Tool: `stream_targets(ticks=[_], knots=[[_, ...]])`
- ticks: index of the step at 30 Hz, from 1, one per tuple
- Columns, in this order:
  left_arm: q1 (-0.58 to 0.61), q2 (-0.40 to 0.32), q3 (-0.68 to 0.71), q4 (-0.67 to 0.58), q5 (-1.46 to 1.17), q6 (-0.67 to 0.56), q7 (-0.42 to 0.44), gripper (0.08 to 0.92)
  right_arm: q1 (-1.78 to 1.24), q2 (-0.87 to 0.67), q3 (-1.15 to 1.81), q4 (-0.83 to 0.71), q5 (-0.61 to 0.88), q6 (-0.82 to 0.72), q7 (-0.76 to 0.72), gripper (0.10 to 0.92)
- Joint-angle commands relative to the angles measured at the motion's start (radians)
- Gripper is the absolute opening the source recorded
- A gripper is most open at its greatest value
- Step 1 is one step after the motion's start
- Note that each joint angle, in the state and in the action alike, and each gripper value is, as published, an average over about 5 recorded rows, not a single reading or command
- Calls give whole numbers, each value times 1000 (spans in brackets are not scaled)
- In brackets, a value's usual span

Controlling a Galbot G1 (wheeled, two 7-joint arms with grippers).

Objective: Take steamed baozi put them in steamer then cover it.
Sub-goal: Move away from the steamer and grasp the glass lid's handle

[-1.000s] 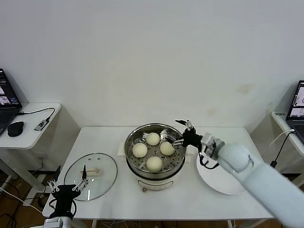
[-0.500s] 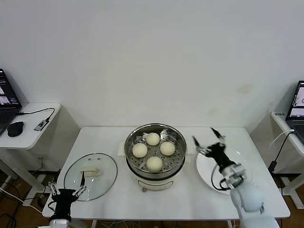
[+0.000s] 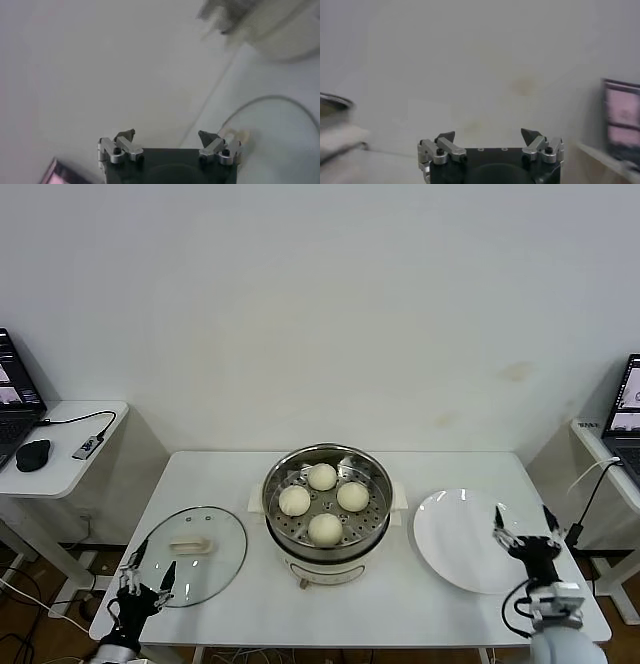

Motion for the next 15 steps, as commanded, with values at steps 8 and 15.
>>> stream_targets(ticks=[8,15], knots=[[-272,55,65,271,312,-47,5,823,-66,72,119,-31,-43,37,76,823],[-328,61,74,322,312,-47,12,823,-73,70,129,-35,-45,34,78,823]])
